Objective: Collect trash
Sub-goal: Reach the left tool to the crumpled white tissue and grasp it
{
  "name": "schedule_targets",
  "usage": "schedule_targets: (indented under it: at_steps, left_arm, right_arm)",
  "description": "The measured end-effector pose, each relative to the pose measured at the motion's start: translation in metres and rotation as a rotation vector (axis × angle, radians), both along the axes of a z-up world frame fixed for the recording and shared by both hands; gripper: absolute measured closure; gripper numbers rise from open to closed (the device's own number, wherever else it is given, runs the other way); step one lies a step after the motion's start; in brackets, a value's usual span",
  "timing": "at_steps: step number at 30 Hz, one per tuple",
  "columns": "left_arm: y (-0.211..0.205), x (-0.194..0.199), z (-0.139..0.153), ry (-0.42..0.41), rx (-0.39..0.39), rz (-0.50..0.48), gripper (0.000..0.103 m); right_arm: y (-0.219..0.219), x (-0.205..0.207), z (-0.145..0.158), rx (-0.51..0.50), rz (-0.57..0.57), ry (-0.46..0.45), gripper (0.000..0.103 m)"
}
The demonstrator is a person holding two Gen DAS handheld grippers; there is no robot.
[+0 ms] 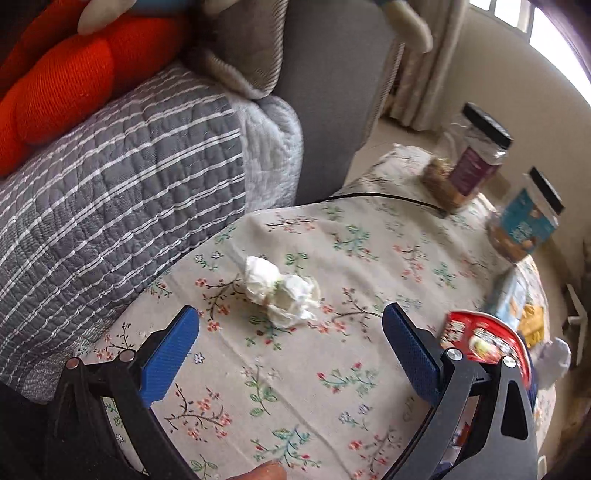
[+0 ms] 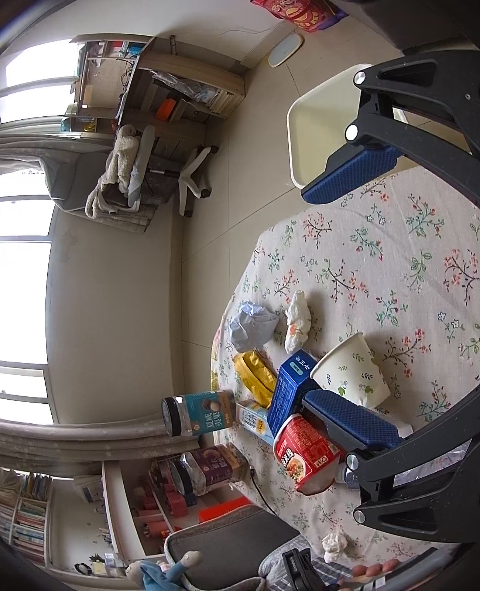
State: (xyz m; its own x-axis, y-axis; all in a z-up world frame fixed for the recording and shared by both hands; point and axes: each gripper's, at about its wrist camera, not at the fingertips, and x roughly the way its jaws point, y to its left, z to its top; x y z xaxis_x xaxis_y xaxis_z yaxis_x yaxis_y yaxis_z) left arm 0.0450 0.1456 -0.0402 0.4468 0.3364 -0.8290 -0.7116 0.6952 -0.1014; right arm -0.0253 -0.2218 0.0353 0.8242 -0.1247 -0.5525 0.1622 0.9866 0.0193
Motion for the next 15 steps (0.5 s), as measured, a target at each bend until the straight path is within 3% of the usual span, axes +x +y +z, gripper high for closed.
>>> schedule_targets:
  at_steps: [4, 12, 13, 15]
  left_arm:
    - [0.025, 0.012, -0.021, 0.056, -0.023, 0.067, 0.007]
    - [0.038, 0.035, -0.048, 0.099, -0.134, 0.078, 0.007]
    - [0.038, 0.036, -0.05, 0.101, -0.136, 0.081, 0.008]
    - [0.035, 0.038, -0.053, 0.108, -0.119, 0.078, 0.023]
  right_arm:
    - [0.009, 0.009, -0.008, -0.017, 0.014, 0.049, 0.007]
    - [0.015, 0.024, -0.023, -0.03, 0.024, 0.132, 0.007]
    - [0.015, 0.027, -0.026, -0.03, 0.023, 0.14, 0.007]
    - [0.014, 0.03, -0.028, -0.022, 0.022, 0.156, 0.007]
